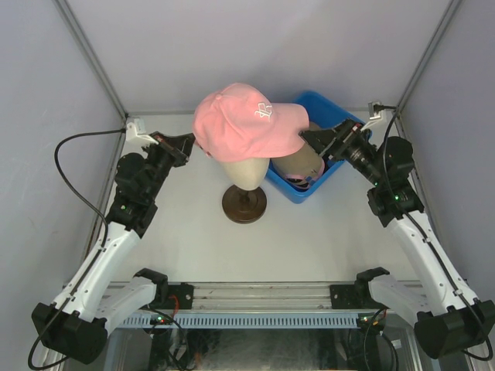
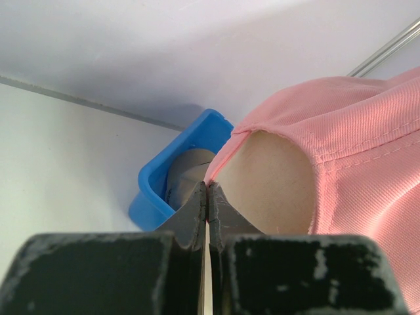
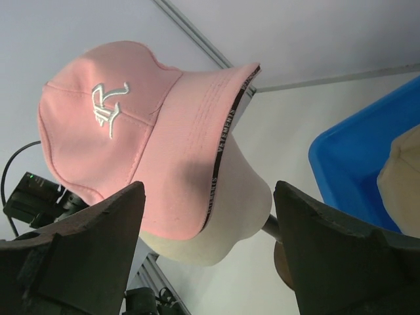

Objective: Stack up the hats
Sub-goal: Place the hat on the hat stand.

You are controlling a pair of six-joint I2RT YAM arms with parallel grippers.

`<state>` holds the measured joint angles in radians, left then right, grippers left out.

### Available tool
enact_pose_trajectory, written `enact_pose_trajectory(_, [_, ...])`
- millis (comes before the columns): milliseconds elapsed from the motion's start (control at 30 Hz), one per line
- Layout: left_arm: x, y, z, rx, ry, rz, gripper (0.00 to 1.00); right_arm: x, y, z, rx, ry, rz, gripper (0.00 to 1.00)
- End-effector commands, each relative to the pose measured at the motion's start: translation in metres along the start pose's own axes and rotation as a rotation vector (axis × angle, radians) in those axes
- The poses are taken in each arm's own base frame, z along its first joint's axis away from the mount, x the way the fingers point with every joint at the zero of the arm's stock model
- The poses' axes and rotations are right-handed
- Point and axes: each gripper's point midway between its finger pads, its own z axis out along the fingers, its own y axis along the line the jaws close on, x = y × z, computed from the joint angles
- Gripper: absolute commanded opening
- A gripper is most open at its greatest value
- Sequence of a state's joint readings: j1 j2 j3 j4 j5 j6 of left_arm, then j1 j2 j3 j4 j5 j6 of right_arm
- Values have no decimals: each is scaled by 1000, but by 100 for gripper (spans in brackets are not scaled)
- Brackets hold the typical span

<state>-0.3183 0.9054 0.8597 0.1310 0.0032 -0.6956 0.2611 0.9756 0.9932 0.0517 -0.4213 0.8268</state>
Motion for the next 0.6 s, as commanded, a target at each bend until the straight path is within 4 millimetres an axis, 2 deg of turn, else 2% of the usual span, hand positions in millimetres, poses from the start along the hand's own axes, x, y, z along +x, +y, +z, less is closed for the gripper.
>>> enact_pose_trajectory(0, [-30, -20, -3, 39, -67, 20, 0, -16, 24, -9, -93, -72, -51, 80])
enact_pose_trajectory(67, [-29, -20, -2, 38, -66, 20, 0, -19, 25, -10, -112, -97, -66, 80])
enact_pose_trajectory(200, [-29, -20, -2, 36, -64, 20, 0, -27, 14, -10, -99, -161, -81, 80])
enact_pose_trajectory(367, [-29, -19, 0, 30, -59, 19, 0, -29, 18, -4, -292, -77, -206, 80])
enact_pose_trajectory(467, [-28, -17, 0, 24, -56, 48, 0, -30, 13, -1, -396, -97, -312, 80])
enact_pose_trajectory(567, [-27, -15, -1, 17, -55, 54, 0, -26, 8, -1, -396, -104, -315, 80])
